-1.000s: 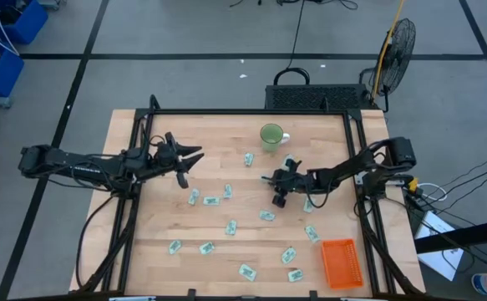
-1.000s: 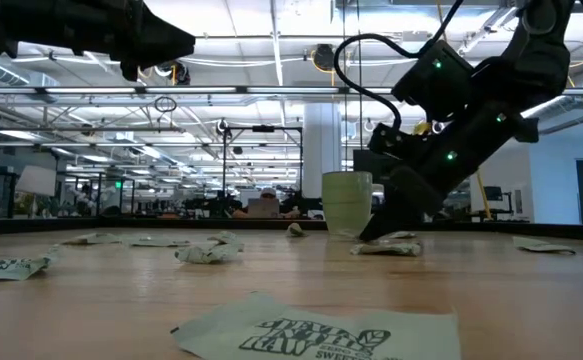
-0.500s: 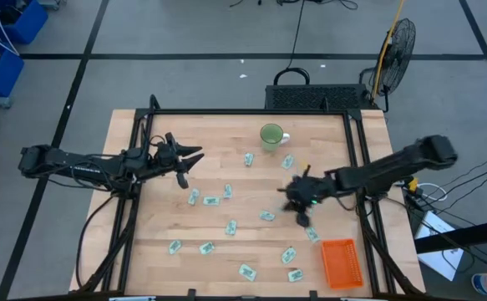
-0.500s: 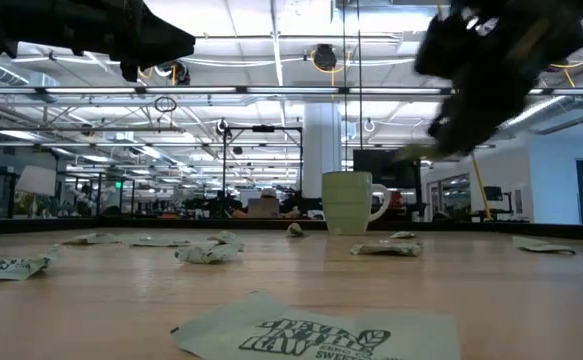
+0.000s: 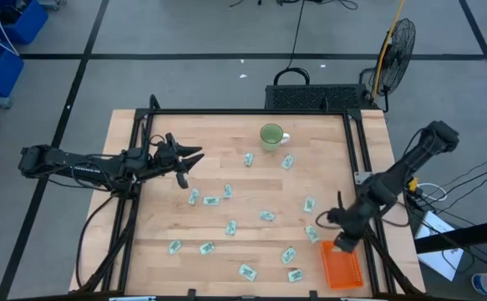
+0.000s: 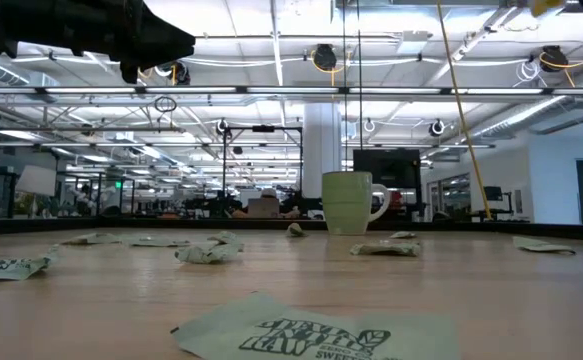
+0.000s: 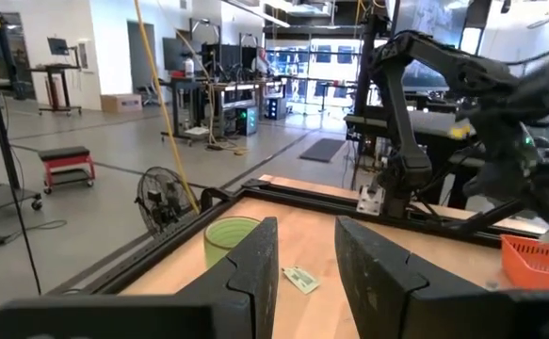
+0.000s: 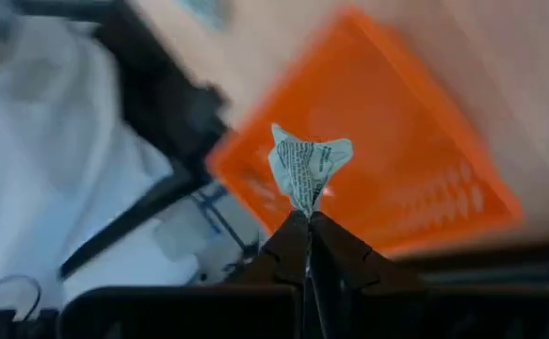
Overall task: Pick and place Stevia / Truvia into bins
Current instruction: Put the stevia packet into the orange bin
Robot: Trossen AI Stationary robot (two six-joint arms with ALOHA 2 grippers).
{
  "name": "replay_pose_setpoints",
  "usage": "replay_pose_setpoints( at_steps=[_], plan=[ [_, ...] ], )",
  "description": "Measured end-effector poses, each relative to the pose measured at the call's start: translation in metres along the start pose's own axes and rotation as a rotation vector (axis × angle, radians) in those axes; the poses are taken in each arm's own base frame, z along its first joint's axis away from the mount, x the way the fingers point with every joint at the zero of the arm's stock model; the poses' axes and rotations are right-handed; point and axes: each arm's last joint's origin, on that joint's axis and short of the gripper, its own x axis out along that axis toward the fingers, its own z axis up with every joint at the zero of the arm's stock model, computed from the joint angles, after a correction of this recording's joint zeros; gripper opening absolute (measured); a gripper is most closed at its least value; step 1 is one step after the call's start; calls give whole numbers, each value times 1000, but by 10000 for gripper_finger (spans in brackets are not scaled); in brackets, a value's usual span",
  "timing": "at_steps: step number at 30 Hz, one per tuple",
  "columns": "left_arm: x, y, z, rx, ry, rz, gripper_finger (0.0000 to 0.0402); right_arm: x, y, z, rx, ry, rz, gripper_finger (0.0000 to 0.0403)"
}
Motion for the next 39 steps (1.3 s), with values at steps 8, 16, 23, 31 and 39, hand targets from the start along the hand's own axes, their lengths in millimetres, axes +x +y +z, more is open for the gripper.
replay_pose_setpoints(
  at_steps=[8, 16, 23, 31, 39],
  plan=[
    [0, 0, 1, -9, -10, -1, 113, 36, -35, 5, 233, 198, -81, 6],
    [0, 0, 7, -25, -68, -3, 113, 42, -37, 8, 207, 184, -18, 18],
    [0, 0, 8, -25, -78, -4, 113, 42, -34, 9, 175, 137, 19, 58],
    [0, 0, 8, -25, -77, -4, 113, 42, -34, 9, 58, 135, 24, 82],
    [0, 0, 8, 5, -80, -3, 113, 30, -18, 10, -121, 49, 233, 79]
  ],
)
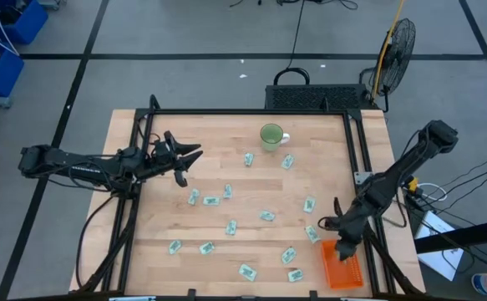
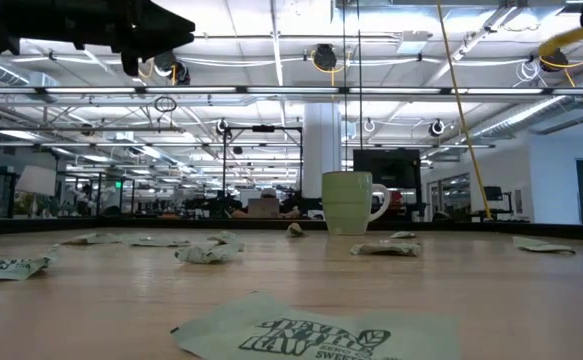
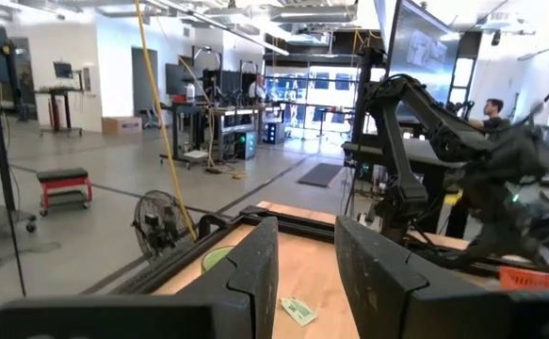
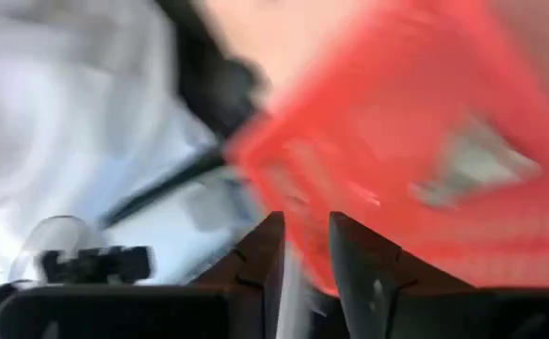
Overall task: Pick and place Stevia / Truvia into bins
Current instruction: Put the stevia packet into the orange bin
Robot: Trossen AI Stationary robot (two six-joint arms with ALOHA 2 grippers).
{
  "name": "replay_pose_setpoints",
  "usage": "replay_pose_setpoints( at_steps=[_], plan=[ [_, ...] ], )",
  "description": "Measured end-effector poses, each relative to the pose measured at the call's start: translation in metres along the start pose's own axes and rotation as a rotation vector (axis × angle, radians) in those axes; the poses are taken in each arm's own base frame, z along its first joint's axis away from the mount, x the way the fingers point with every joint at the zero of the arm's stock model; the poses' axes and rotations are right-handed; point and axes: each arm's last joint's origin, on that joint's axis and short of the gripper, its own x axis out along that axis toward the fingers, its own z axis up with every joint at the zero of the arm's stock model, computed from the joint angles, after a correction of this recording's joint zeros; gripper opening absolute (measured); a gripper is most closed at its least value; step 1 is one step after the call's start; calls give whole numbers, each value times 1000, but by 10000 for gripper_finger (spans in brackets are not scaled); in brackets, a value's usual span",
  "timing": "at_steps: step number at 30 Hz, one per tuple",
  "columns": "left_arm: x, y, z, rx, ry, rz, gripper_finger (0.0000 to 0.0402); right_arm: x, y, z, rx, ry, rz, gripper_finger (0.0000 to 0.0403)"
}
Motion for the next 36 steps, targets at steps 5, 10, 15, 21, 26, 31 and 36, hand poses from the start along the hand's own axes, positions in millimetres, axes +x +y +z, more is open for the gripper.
replay_pose_setpoints(
  at_steps=[5, 10, 15, 21, 26, 31, 36],
  plan=[
    [0, 0, 2, 4, -22, 0, 113, -18, 14, 7, -233, -255, 143, 79],
    [0, 0, 5, 30, -53, 1, 113, -33, 10, 29, -506, -705, -35, 78],
    [0, 0, 8, 68, -77, 3, 113, -52, 5, 55, -812, -1063, -468, 78],
    [0, 0, 8, 72, -79, 4, 113, -70, -15, 96, -831, -1040, -775, 113],
    [0, 1, 10, 71, -99, 27, 113, -77, -42, 128, -759, -897, -879, 165],
    [1, 5, 11, 80, -111, 48, 113, -78, -63, 153, -740, -837, -1020, 186],
    [2, 10, 11, 86, -111, 77, 113, -73, -73, 174, -781, -846, -1058, 184]
  ],
)
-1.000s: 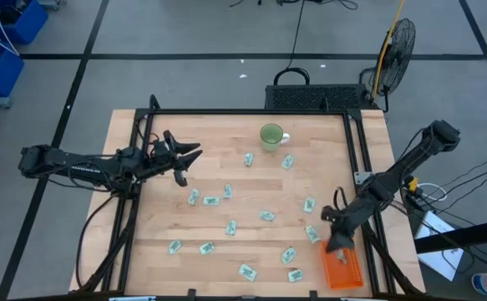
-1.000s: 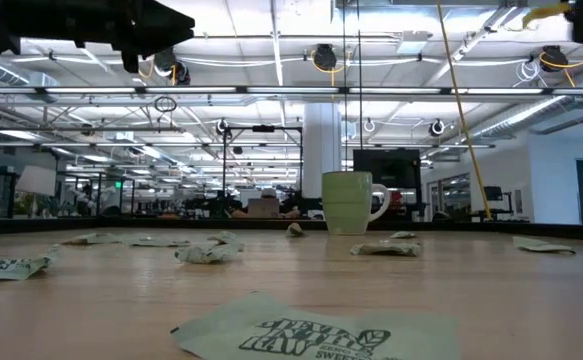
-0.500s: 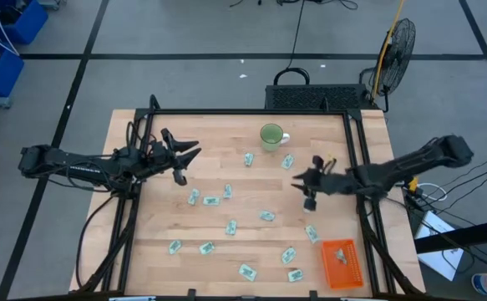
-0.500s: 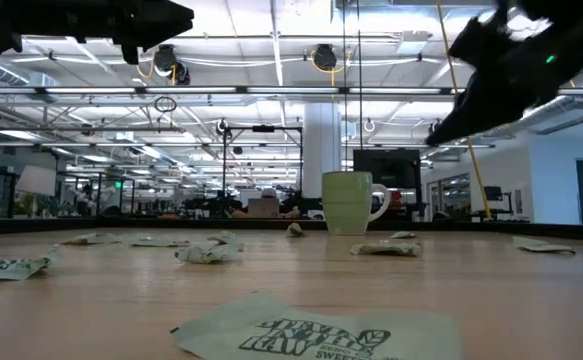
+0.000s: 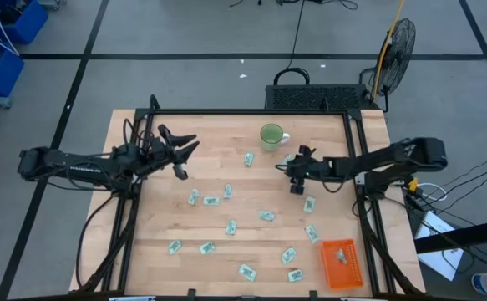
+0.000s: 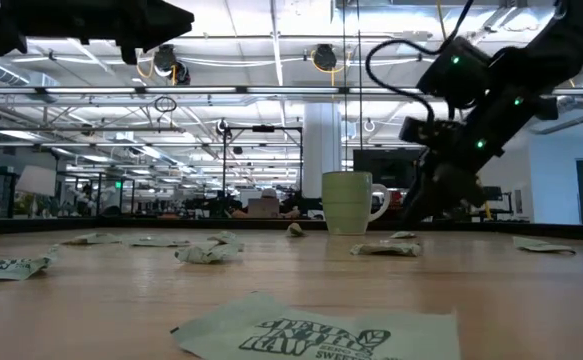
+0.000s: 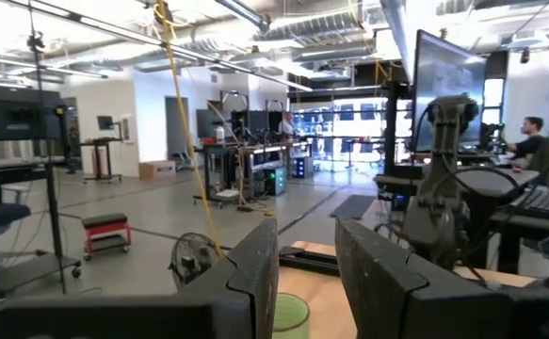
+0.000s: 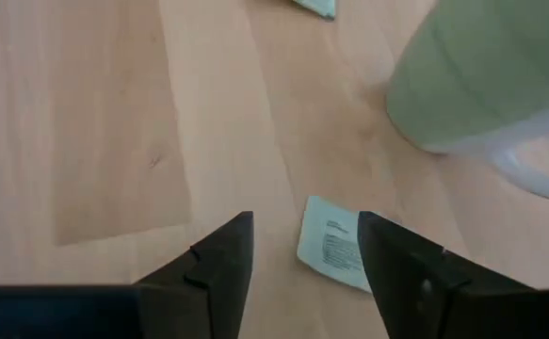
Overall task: Pick and place Stevia / Truvia into bins
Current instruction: Put the stevia packet into the orange bin
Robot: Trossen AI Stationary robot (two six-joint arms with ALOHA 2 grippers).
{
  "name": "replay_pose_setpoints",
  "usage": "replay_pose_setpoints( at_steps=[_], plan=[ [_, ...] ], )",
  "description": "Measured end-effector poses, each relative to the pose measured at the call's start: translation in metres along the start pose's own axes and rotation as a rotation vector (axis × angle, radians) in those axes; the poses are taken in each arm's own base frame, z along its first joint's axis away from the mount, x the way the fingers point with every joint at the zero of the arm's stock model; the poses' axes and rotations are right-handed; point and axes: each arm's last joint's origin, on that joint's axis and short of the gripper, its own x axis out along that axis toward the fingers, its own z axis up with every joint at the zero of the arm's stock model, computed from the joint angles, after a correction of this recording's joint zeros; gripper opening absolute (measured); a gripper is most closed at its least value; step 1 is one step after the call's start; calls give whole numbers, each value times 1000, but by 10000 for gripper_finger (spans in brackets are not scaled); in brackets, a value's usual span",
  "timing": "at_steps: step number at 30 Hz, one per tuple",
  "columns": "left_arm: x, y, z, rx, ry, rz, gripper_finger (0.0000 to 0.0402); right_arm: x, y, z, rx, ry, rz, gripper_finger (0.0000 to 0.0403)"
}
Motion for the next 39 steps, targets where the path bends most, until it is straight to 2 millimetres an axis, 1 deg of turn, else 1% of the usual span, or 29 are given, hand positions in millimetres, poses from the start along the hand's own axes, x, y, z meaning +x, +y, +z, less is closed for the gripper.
replay_pose_setpoints(
  at_steps=[6, 10, 13, 17, 20, 23, 26, 29, 34, 37, 39],
  plan=[
    [1, 2, 0, 4, 1, 14, 113, 15, -4, -9, 15, 62, -18, 179],
    [1, 3, 0, 4, 2, 14, 113, 19, -10, -10, 6, 71, -33, 177],
    [1, 3, 0, 3, 3, 14, 113, 20, -14, -12, 15, 81, -36, 167],
    [1, 2, 0, 4, 3, 14, 113, 21, -19, -15, 23, 106, -43, 133],
    [1, 2, 0, 2, 3, 13, 113, 22, -24, -20, 96, 154, -55, 102],
    [1, 2, 0, 1, 3, 13, 113, 22, -27, -24, 126, 199, -64, 77],
    [1, 2, 0, -3, 2, 12, 113, 22, -27, -24, 135, 187, -48, 49],
    [1, 2, 0, -3, 2, 12, 113, 22, -26, -22, 138, 171, -35, 11],
    [1, 2, 0, -4, 2, 11, 113, 20, -25, -19, 155, 137, -35, 2],
    [1, 2, 0, -7, 2, 11, 113, 10, -20, -15, 129, 114, -46, 1],
    [1, 2, 0, -7, 2, 11, 113, 2, -17, -8, 114, 71, -80, 1]
  ],
)
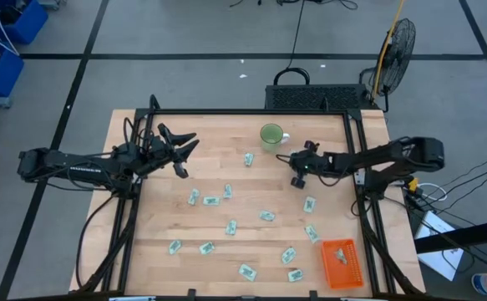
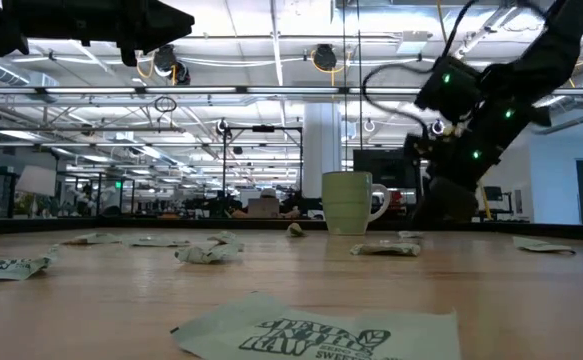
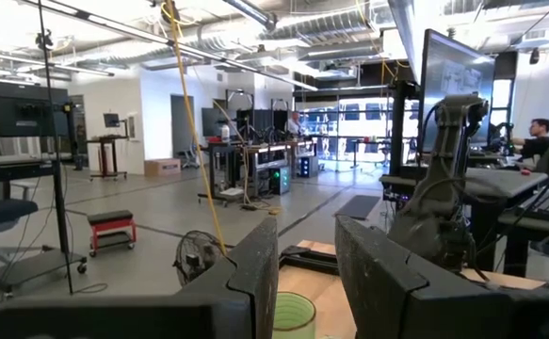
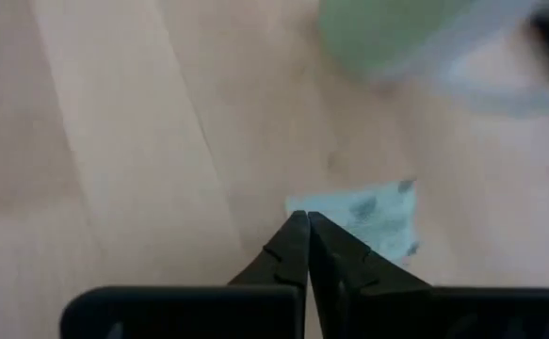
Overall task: Pick and place Stevia / Truvia into bins
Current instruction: Put the stevia packet into the orange bin
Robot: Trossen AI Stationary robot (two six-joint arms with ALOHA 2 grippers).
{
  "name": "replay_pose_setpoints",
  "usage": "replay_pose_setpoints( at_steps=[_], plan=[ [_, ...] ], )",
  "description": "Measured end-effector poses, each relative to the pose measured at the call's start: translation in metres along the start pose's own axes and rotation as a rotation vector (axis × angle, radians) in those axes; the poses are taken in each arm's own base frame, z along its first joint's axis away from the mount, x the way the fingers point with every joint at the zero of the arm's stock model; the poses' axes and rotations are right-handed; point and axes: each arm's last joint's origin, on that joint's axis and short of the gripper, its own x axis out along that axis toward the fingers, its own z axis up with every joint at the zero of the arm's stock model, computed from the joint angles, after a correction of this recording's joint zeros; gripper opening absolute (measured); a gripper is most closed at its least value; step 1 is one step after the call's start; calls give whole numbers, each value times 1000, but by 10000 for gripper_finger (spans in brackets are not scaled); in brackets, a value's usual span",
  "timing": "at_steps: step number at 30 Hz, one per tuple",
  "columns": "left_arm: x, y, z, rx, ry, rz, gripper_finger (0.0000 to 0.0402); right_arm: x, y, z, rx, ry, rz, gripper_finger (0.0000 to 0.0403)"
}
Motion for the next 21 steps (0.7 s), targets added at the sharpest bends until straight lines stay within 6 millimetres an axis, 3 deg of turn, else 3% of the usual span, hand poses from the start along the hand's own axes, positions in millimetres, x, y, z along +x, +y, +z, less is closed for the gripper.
replay_pose_setpoints(
  at_steps=[7, 12, 21],
  plan=[
    [0, 0, -1, -1, 14, -1, 113, -26, 5, 3, -3, -32, -3, 0],
    [0, 0, -1, -9, 14, -1, 113, -25, 7, 0, -94, 4, 3, 9],
    [0, 0, -1, -14, 14, -1, 113, -3, 6, -12, -174, 119, -17, 117]
  ],
)
